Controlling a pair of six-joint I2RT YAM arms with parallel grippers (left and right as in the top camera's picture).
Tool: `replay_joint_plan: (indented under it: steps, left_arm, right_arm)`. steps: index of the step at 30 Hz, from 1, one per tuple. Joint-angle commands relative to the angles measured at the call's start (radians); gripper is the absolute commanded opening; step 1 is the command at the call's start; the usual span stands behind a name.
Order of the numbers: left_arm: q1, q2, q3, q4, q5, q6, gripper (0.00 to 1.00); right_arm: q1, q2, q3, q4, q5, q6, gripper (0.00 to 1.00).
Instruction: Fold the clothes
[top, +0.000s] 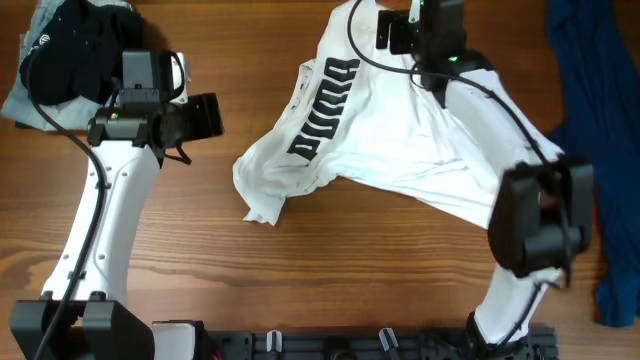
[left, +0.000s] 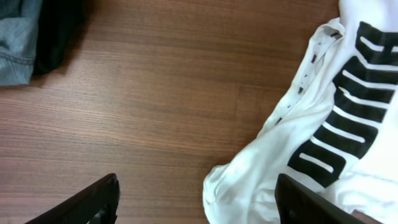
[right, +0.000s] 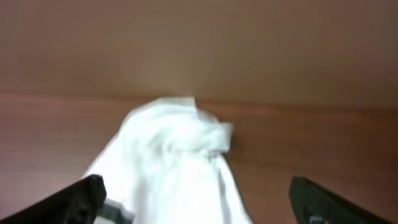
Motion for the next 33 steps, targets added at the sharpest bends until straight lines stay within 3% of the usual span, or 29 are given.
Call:
replay_joint_plan:
  steps: [1, 5, 7, 14, 18, 21, 28, 33]
  left_arm:
    - [-0.006, -0.019, 0.012, -0.127, 0.025, -0.036, 0.81]
    - [-0.014, -0.021, 0.009, -0.367, 0.14, -0.075, 0.76]
    - [-0.054, -0.021, -0.037, -0.37, 0.168, -0.076, 0.76]
    - [-0.2, -0.016, -0.34, -0.022, 0.164, -0.127, 0.76]
    - [-0.202, 0.01, -0.463, 0.156, 0.149, -0.253, 0.66]
    - [-0.202, 0.01, -0.51, 0.222, 0.08, -0.337, 0.56]
    - [-0.205, 0.018, -0.533, 0.314, 0.04, -0.36, 0.36]
    - [-0.205, 0.045, -0.558, 0.348, 0.024, -0.36, 0.35]
  right_arm:
    - [-0.001, -0.299, 0.013, -0.253, -0.141, 0.016, 1.0]
    - [-0.001, -0.463, 0.013, -0.597, -0.14, 0.024, 1.0]
    - [-0.001, -0.458, 0.004, -0.706, -0.14, 0.043, 0.99]
    - [-0.001, -0.447, -0.045, -0.742, -0.141, 0.048, 1.0]
    - [-0.001, -0.445, -0.045, -0.74, -0.14, 0.048, 1.0]
    - [-0.001, -0.443, -0.045, -0.735, -0.14, 0.047, 1.0]
    - [-0.001, -0.431, -0.045, -0.73, -0.14, 0.048, 1.0]
    - [-0.001, -0.428, -0.045, -0.73, -0.14, 0.047, 1.0]
